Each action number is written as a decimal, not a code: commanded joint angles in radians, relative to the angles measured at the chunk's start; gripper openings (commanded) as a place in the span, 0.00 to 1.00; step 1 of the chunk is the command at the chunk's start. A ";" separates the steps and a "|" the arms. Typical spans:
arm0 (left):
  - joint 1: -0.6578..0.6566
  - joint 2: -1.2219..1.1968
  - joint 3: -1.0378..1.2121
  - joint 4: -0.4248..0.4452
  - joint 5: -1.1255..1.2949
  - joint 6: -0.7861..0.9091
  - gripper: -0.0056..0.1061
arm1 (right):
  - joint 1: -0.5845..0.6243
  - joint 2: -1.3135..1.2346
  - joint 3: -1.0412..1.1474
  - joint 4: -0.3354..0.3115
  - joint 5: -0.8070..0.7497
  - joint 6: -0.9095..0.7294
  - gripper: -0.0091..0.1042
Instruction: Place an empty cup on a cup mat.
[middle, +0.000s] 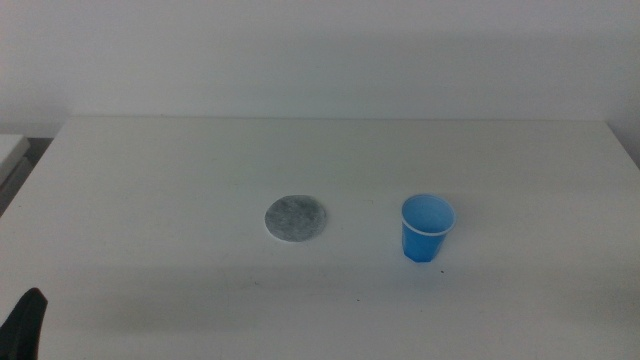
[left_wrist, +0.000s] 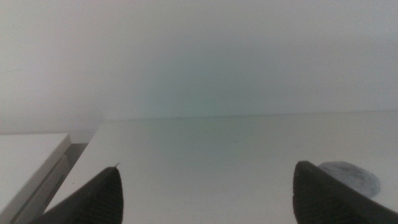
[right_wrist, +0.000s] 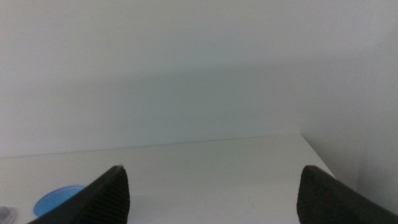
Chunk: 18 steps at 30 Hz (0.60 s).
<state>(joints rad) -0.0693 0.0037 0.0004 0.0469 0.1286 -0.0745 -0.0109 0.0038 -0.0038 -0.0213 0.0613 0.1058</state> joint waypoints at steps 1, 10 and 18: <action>-0.001 -0.004 0.000 -0.002 -0.013 -0.003 0.89 | 0.001 -0.004 0.004 -0.004 0.003 -0.001 0.86; -0.001 -0.004 0.000 -0.002 -0.013 -0.003 0.89 | 0.001 -0.004 -0.002 0.002 0.015 0.002 0.86; -0.001 -0.004 0.000 -0.002 -0.013 -0.003 0.89 | 0.001 0.306 -0.080 0.050 -0.038 0.010 0.86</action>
<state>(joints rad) -0.0693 0.0037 0.0004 0.0469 0.1286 -0.0745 -0.0109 0.2407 -0.0581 0.0140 0.0452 0.1165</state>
